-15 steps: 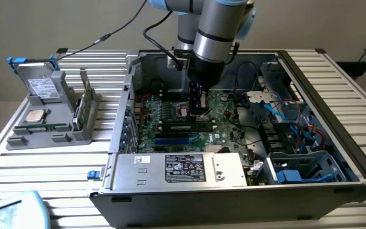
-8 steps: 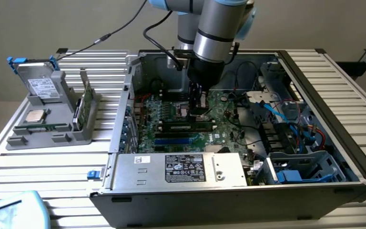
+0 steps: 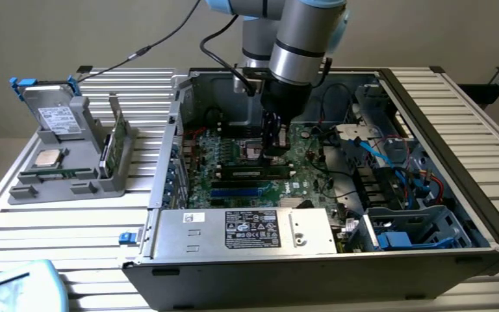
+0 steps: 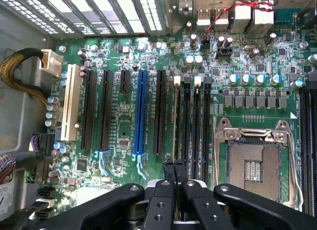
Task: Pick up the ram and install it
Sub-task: 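Press down the ram until it locks into place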
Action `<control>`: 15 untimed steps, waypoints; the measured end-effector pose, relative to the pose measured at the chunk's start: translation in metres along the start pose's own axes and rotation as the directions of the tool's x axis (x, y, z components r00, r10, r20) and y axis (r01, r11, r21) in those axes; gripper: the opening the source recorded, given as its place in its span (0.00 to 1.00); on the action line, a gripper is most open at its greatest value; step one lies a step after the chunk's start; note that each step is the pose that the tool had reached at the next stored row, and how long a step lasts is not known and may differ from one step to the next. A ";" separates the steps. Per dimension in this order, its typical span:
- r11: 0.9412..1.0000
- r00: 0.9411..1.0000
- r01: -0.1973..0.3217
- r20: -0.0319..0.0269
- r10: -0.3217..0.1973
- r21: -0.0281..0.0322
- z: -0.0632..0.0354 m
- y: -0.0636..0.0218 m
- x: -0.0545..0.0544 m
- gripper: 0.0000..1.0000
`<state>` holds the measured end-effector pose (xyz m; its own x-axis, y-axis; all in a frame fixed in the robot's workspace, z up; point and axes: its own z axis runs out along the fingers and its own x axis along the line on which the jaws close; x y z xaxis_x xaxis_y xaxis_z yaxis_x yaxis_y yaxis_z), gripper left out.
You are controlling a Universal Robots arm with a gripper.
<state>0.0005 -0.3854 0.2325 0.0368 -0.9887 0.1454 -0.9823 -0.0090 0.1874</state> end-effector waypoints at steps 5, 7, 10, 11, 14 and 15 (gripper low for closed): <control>1.000 1.000 0.000 0.000 0.000 -0.001 -0.0029 -0.0151 0.001 0.10; 1.000 1.000 0.000 0.000 0.000 0.000 -0.0037 -0.0195 0.001 0.10; 1.000 1.000 -0.001 0.000 0.001 0.009 -0.0030 -0.0197 0.000 0.10; 1.000 1.000 -0.002 0.000 0.002 0.016 -0.0026 -0.0196 0.000 0.10; 0.999 1.000 -0.005 0.000 0.005 0.033 -0.0016 -0.0186 0.000 0.10; 0.999 1.000 -0.005 0.000 0.005 0.035 -0.0015 -0.0185 0.000 0.10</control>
<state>0.0189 -0.3852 0.2305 0.0317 -0.9887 0.1465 -0.9882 -0.0090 0.1529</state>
